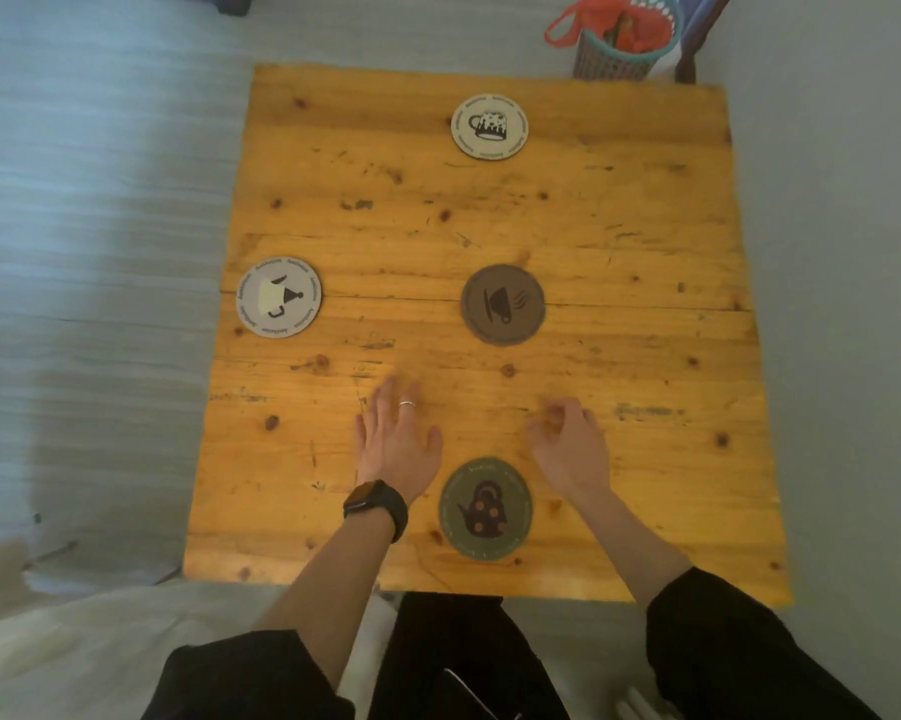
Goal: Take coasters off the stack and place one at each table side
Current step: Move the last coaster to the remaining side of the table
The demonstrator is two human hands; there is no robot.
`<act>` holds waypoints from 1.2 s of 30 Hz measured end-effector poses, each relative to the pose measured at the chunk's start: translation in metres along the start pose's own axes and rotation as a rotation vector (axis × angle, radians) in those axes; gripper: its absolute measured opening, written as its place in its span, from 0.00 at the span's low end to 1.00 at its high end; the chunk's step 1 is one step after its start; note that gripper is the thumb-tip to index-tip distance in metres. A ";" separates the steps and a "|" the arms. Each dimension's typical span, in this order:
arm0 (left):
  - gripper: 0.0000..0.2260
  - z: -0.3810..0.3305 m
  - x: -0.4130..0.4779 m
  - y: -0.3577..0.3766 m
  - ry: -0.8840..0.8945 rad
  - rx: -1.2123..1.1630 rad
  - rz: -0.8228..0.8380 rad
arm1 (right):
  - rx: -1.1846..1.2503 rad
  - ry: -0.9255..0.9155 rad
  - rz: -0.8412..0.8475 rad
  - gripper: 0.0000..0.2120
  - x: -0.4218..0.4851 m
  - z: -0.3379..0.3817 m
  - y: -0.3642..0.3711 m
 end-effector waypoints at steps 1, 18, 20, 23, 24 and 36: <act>0.29 -0.005 0.014 -0.003 0.033 0.014 -0.005 | 0.008 -0.002 -0.014 0.19 0.013 0.011 -0.006; 0.39 -0.010 0.071 0.010 0.081 0.202 0.228 | 0.194 0.209 -0.190 0.16 0.092 0.084 -0.023; 0.39 -0.009 0.076 0.004 0.078 0.217 0.290 | 0.322 0.180 -0.191 0.14 0.080 0.071 -0.025; 0.39 -0.014 0.082 -0.012 0.032 0.256 0.441 | 0.432 0.220 -0.189 0.13 0.051 0.045 -0.037; 0.37 -0.020 0.080 -0.018 0.008 0.258 0.471 | 0.466 0.230 -0.190 0.12 0.038 0.034 -0.044; 0.12 -0.236 -0.105 0.063 -0.171 -0.716 0.832 | 0.728 0.164 -0.068 0.09 -0.116 -0.170 -0.170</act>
Point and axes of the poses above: each hand's wrist, its own x-axis towards the middle knuckle, its own y-axis out of the palm, z = x × y, the point moved 6 cm from there along x, towards the middle knuckle, and after that the axes turned 3 degrees about z, right-handed, at the moved point
